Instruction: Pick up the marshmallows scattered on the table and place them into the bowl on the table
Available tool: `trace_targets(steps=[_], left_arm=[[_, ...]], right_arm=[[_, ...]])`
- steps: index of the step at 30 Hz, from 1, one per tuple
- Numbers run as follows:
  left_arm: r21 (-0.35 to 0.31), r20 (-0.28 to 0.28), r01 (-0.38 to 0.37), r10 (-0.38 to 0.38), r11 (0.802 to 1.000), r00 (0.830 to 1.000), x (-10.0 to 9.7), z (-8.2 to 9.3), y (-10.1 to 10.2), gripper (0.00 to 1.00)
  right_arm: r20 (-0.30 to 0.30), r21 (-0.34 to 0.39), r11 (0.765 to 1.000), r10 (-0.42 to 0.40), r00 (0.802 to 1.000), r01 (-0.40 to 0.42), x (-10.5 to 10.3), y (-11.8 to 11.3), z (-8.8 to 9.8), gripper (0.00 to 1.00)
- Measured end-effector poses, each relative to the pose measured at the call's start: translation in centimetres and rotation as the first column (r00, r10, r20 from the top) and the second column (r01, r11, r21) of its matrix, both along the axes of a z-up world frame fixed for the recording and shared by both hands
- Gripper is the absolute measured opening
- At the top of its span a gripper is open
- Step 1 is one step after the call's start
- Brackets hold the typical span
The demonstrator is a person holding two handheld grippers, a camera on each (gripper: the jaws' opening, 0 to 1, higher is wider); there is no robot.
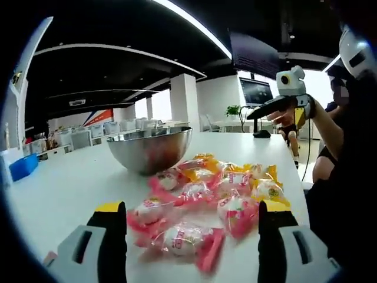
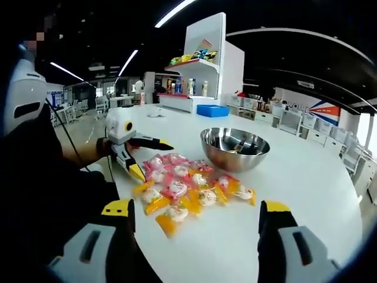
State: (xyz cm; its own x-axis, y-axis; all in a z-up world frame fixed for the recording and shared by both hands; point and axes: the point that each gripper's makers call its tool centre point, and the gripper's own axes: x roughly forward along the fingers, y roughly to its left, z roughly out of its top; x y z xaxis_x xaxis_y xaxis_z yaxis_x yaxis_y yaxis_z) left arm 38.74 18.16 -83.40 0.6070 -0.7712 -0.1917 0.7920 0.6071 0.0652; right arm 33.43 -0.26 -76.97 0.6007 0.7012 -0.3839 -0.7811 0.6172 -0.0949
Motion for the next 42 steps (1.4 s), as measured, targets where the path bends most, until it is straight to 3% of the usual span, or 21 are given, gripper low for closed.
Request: trace_targets(steps=[6,11,19,34,42], left_arm=[[-0.001,0.001,-0.001,0.001,1.0,1.0,0.0,0.1,1.5,0.77],[0.019,0.008,0.042,-0.043,0.999,0.999,-0.7,-0.2,1.3,0.66],[0.048,0.01,0.049,-0.049,0.998,0.999,-0.4,-0.6,1.6,0.52],[0.071,0.023,0.043,-0.045,0.997,0.999,-0.3,-1.0,1.5,0.49],[0.085,0.028,0.027,-0.03,0.996,0.999,-0.1,-1.2,1.9,0.41]], right_arm=[[-0.007,0.004,1.0,0.004,1.0,-0.004,0.1,0.1,-0.3,0.81],[-0.008,0.003,1.0,0.008,1.0,-0.008,-0.1,0.1,-0.4,0.8],[0.001,0.002,1.0,0.0,1.0,0.0,-0.1,-0.2,0.1,0.8],[-0.003,0.003,1.0,0.0,1.0,0.0,-0.1,-0.2,-0.1,0.8],[-0.005,0.003,1.0,0.001,1.0,-0.001,-0.2,-0.3,-0.2,0.8]])
